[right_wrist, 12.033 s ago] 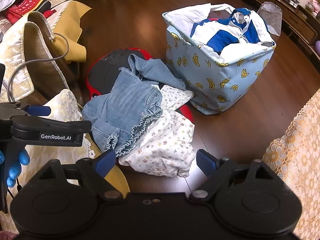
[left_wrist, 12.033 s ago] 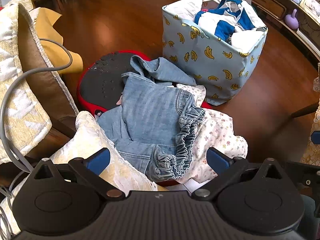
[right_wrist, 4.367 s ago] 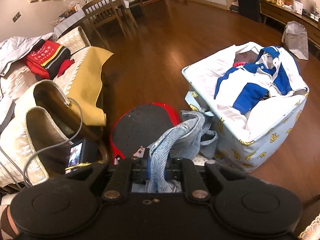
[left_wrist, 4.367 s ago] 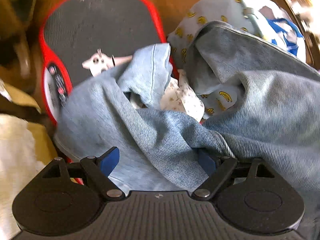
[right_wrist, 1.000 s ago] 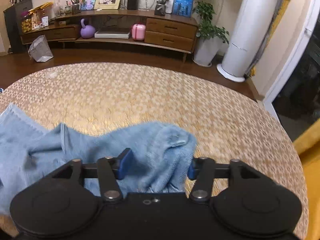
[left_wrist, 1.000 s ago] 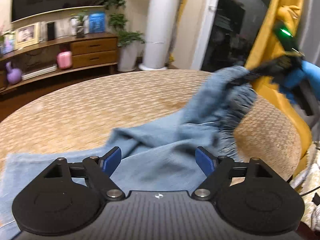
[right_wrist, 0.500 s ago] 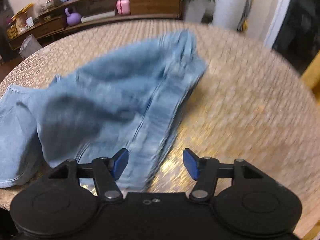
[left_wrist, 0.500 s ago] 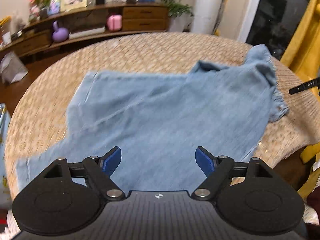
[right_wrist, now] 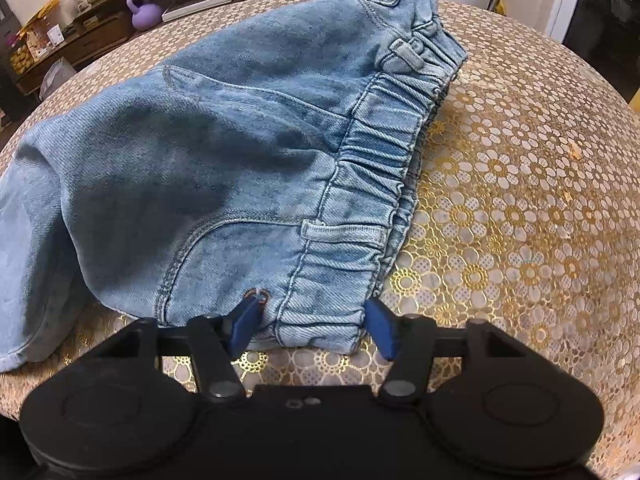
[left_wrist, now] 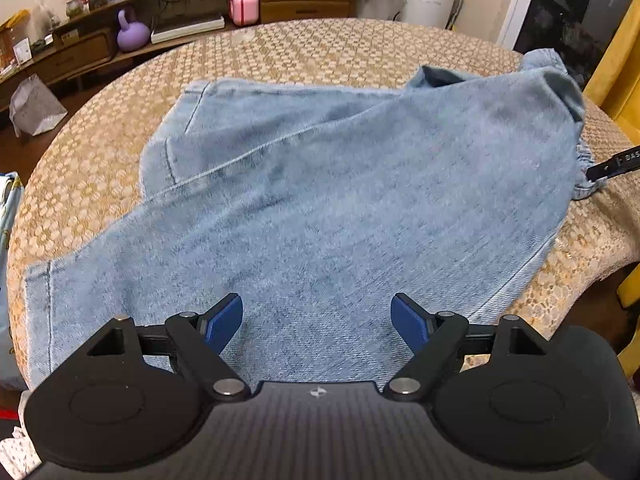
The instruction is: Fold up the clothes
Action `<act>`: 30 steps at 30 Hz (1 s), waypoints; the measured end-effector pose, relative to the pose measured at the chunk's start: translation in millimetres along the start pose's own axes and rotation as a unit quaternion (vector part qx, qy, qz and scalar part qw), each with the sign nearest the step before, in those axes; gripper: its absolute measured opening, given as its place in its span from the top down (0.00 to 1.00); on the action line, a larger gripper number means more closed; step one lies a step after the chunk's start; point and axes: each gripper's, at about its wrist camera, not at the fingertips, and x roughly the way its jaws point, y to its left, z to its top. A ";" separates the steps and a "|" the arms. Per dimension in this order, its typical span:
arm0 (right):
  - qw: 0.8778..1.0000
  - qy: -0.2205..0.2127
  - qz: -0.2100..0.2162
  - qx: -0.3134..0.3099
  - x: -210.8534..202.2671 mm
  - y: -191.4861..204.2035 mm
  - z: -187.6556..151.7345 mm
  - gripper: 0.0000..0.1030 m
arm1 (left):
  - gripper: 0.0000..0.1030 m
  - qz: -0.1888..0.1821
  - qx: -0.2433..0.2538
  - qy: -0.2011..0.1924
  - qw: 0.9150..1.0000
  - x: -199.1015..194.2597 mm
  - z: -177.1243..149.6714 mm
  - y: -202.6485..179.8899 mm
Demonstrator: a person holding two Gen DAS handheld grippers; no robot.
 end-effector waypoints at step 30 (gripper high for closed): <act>0.993 -0.013 0.060 0.100 -13.3 -63.3 -2.3 0.00 | 0.20 0.032 0.013 0.025 0.999 16.8 -1.8 -3.0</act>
